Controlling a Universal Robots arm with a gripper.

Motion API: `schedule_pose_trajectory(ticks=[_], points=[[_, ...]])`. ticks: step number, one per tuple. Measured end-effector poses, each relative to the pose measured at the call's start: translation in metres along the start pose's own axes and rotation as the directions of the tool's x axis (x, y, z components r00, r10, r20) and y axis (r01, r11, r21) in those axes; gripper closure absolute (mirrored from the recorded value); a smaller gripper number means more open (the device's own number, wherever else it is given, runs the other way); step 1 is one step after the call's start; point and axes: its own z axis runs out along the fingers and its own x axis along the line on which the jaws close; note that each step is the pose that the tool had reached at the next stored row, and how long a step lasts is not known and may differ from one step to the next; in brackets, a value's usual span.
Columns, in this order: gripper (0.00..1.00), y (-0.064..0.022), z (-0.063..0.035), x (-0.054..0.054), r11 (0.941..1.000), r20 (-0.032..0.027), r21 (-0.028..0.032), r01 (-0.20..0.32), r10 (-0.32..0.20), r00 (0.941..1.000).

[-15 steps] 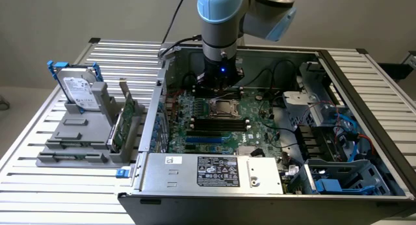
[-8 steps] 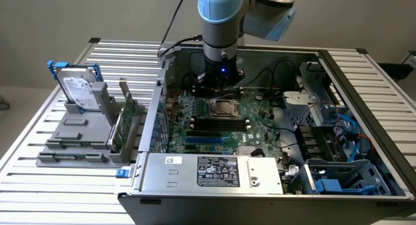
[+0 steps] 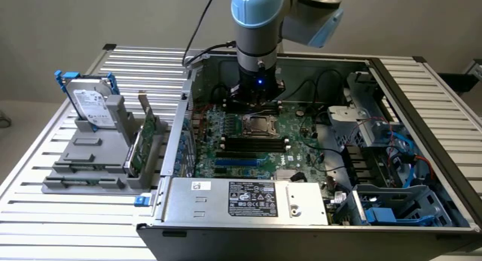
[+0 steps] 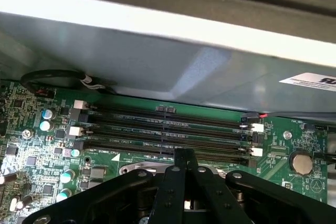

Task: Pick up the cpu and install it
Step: 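Install the first cpu locking lever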

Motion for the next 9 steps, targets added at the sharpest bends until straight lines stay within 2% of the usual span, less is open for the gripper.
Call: schedule_pose_trajectory(ticks=[9], points=[[0.89,-0.001,0.0028,-0.0027,0.9999,0.0032,0.0019,-0.013,0.013,0.9999]])
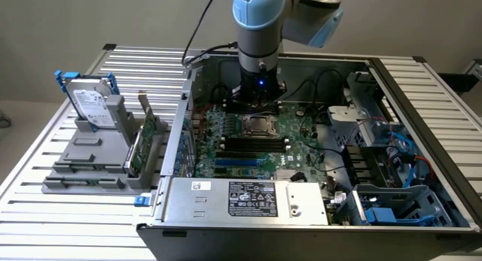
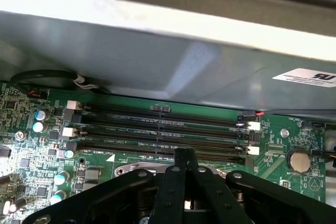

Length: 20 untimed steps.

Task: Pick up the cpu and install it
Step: 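Install the first cpu locking lever, then install the second cpu locking lever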

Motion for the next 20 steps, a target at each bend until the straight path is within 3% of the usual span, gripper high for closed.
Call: schedule_pose_trajectory(ticks=[20], points=[[0.89,-0.0019,0.0061,-0.0041,0.9996,0.0068,0.0039,-0.028,0.028,0.9996]])
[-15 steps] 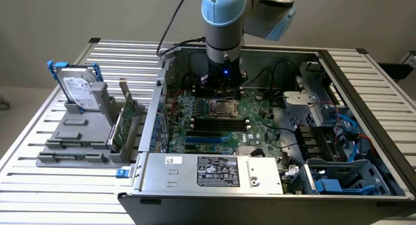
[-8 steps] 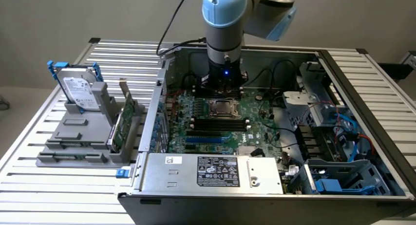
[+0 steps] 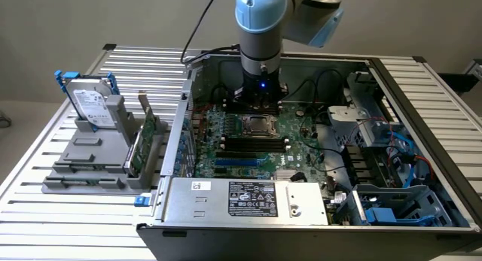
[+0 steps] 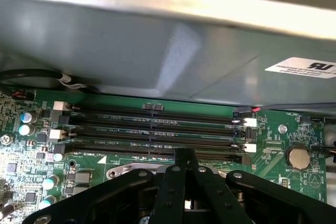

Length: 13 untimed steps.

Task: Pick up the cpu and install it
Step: 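Install the second cpu locking lever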

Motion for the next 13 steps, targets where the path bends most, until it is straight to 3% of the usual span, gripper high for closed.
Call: schedule_pose_trajectory(ticks=[13], points=[[0.89,-0.0008,0.0026,-0.0027,0.9998,0.0046,0.0027,-0.019,0.019,0.9998]])
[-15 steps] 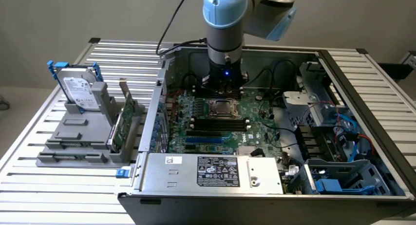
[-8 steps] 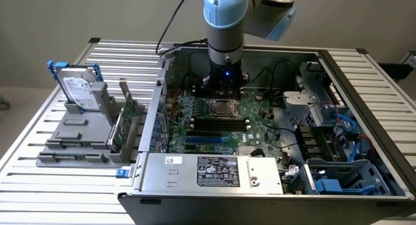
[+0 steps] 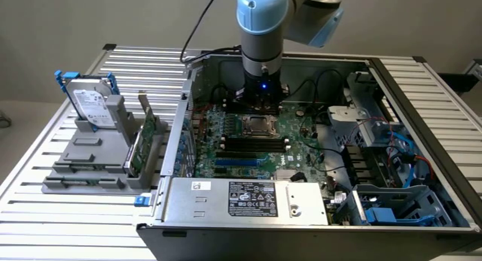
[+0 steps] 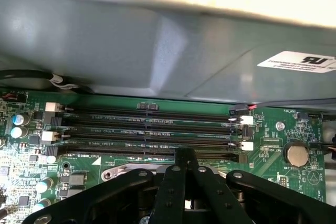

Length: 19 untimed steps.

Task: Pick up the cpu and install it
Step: 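Install the second cpu locking lever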

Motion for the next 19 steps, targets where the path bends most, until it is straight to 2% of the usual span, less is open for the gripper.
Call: schedule_pose_trajectory(ticks=[19], points=[[0.89,-0.0027,0.0023,-0.0045,1.0,0.0003,0.0009,-0.005,0.005,1.0]])
